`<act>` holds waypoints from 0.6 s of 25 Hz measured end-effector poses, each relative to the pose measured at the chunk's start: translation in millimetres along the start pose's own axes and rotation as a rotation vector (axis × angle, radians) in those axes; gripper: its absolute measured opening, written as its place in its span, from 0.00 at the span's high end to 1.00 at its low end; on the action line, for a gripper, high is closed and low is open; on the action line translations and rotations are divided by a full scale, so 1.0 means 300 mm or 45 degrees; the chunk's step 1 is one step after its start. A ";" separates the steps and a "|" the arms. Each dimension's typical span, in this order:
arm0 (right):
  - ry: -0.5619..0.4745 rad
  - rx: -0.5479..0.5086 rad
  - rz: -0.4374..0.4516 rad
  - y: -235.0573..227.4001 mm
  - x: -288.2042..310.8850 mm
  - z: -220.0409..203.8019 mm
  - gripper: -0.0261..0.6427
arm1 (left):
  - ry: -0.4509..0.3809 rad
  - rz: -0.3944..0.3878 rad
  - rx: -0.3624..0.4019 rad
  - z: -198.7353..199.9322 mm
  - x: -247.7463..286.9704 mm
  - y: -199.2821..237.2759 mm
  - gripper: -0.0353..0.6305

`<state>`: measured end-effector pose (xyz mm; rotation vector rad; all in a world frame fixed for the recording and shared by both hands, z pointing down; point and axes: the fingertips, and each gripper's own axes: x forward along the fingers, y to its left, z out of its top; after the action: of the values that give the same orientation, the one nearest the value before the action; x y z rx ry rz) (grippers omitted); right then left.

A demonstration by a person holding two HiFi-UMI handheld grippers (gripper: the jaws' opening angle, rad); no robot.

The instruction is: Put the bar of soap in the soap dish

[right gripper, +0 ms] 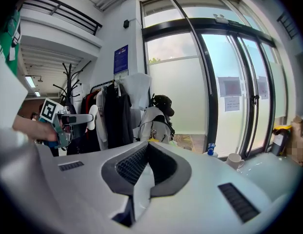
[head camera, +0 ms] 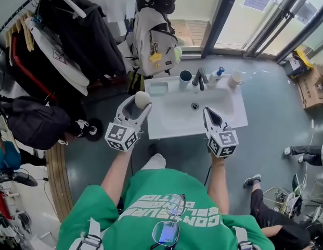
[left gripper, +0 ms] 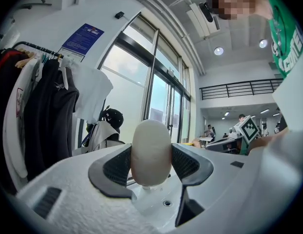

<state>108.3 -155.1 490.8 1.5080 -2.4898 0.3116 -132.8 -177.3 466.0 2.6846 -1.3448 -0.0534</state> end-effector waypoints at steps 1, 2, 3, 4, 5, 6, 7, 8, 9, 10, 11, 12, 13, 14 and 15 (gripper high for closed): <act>0.004 -0.003 -0.005 0.004 0.024 0.006 0.94 | -0.002 -0.005 -0.004 0.004 0.012 0.024 0.56; 0.007 -0.002 -0.010 0.006 0.046 0.010 0.94 | -0.004 -0.011 -0.010 0.005 0.025 0.045 0.56; 0.010 0.000 -0.016 0.008 0.066 0.014 0.94 | -0.003 -0.018 -0.017 0.004 0.037 0.062 0.56; 0.014 0.003 -0.021 0.009 0.087 0.017 0.94 | -0.001 -0.027 -0.025 0.001 0.049 0.078 0.56; 0.018 0.004 -0.027 0.010 0.106 0.021 0.94 | 0.002 -0.035 -0.032 -0.003 0.060 0.092 0.56; 0.020 0.005 -0.032 0.013 0.125 0.025 0.94 | 0.005 -0.044 -0.037 -0.006 0.070 0.106 0.56; 0.022 0.004 -0.036 0.016 0.143 0.029 0.94 | 0.007 -0.052 -0.041 -0.009 0.078 0.120 0.56; 0.024 0.003 -0.040 0.020 0.161 0.033 0.94 | 0.010 -0.060 -0.045 -0.012 0.086 0.133 0.56; 0.025 0.004 -0.042 0.025 0.177 0.035 0.94 | 0.013 -0.067 -0.047 -0.015 0.093 0.147 0.56; 0.026 0.005 -0.045 0.028 0.192 0.037 0.94 | 0.015 -0.075 -0.048 -0.017 0.100 0.161 0.56; 0.026 0.006 -0.049 0.030 0.207 0.038 0.94 | 0.017 -0.083 -0.047 -0.017 0.107 0.174 0.56; 0.027 0.008 -0.053 0.031 0.220 0.040 0.94 | 0.017 -0.089 -0.047 -0.015 0.116 0.186 0.56; 0.028 0.009 -0.058 0.029 0.233 0.042 0.94 | 0.016 -0.095 -0.047 -0.013 0.125 0.198 0.56; 0.029 0.011 -0.064 0.027 0.244 0.044 0.94 | 0.015 -0.100 -0.047 -0.011 0.133 0.209 0.56; 0.029 0.013 -0.071 0.026 0.255 0.045 0.94 | 0.014 -0.106 -0.048 -0.009 0.141 0.219 0.56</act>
<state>65.8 -220.0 499.4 1.5653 -2.4275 0.3307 -159.3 -249.7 479.1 2.7044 -1.2160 -0.0720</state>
